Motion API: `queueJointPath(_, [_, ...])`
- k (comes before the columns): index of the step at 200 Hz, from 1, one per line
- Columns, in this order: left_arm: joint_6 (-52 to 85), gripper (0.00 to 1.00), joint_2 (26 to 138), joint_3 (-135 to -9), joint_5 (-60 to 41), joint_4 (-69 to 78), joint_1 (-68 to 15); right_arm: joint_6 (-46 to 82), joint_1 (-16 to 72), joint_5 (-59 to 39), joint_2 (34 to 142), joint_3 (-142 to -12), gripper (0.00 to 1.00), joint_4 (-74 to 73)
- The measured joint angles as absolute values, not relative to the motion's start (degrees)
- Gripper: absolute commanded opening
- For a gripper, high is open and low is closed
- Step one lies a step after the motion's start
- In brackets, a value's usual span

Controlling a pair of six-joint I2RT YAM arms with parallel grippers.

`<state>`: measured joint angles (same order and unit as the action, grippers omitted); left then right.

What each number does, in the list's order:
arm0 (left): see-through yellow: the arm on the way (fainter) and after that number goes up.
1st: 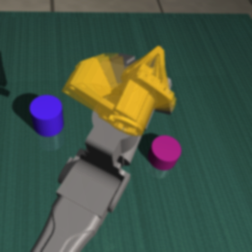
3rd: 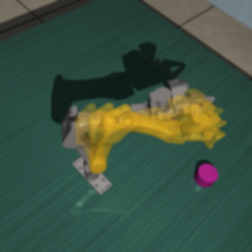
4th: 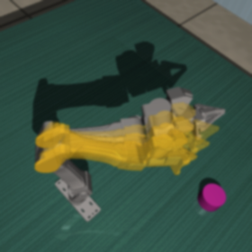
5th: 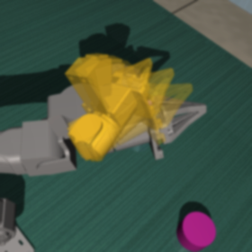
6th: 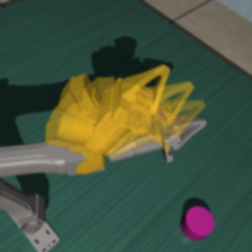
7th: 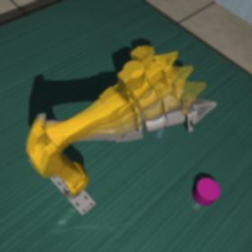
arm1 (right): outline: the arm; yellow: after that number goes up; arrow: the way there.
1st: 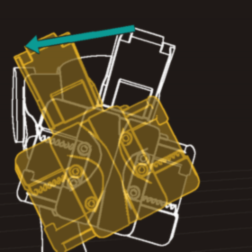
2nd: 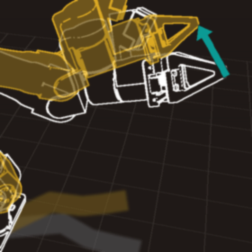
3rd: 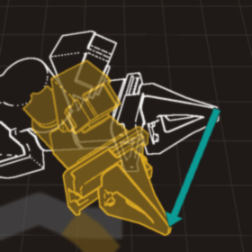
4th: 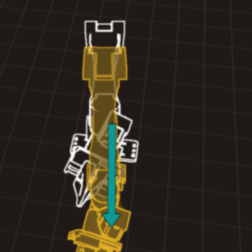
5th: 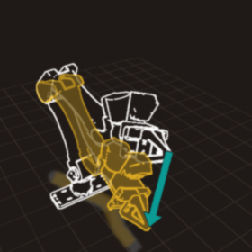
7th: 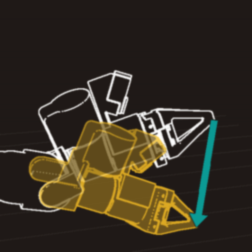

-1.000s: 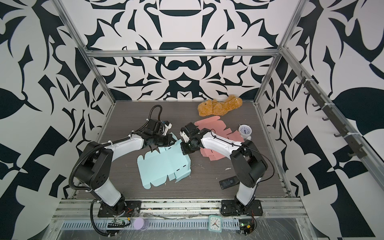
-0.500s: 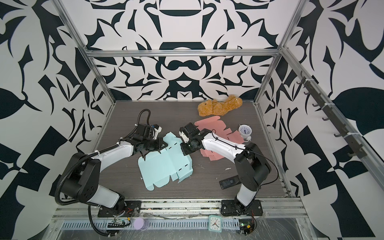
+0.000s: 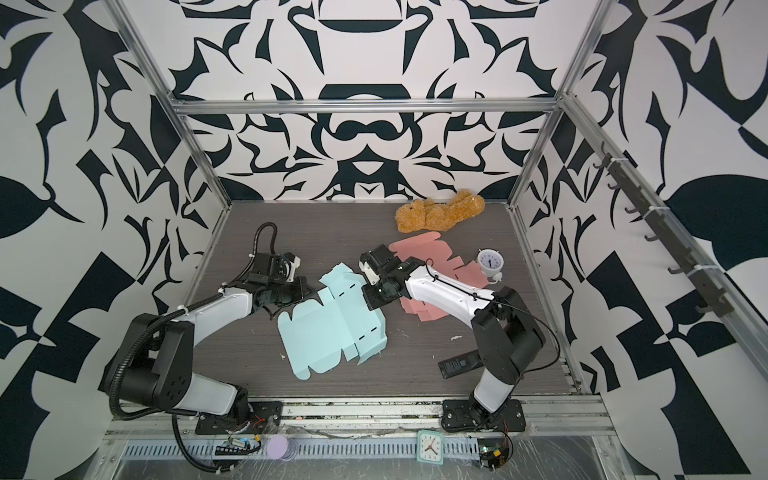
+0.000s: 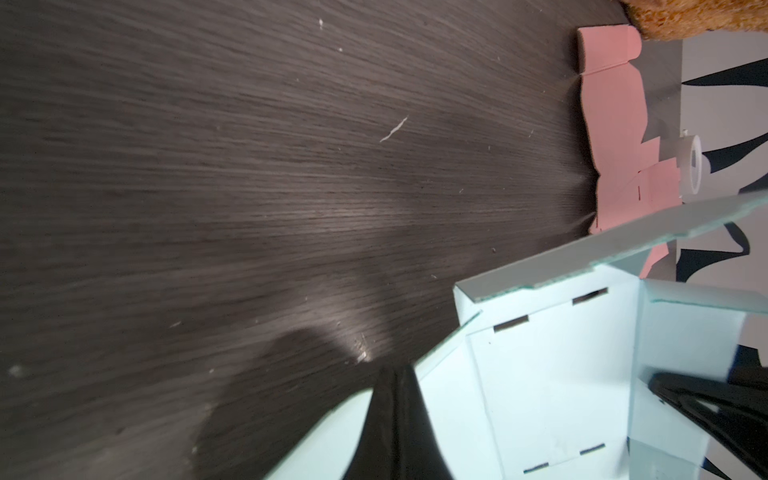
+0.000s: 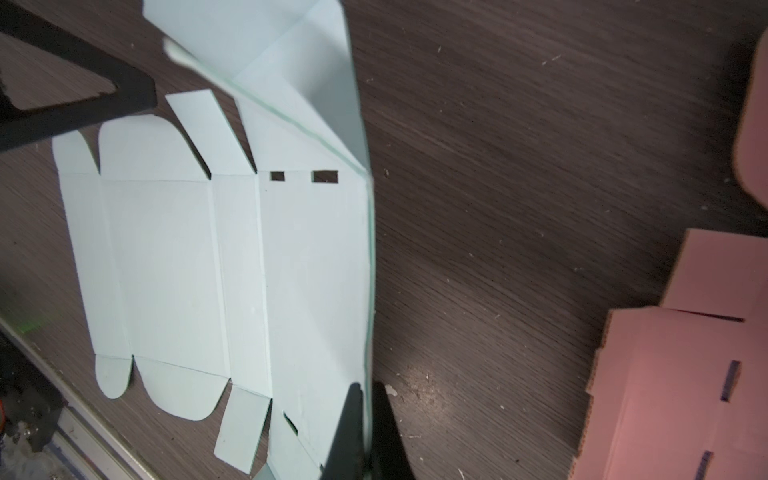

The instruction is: Fold the paper box

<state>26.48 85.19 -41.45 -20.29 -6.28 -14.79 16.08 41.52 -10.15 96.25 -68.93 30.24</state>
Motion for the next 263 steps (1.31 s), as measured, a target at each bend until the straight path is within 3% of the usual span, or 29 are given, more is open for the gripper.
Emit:
queueJointPath(56, [26.0, 0.0, 88.7, -42.6, -20.7, -5.5, -14.9, 16.1, 41.8, -10.0, 96.2, -68.9, 0.03, 30.3])
queueJointPath(263, [28.1, 0.01, 83.3, -38.9, -24.7, -4.0, -21.7, 13.3, 42.7, -7.9, 96.5, -71.5, 0.03, 33.8])
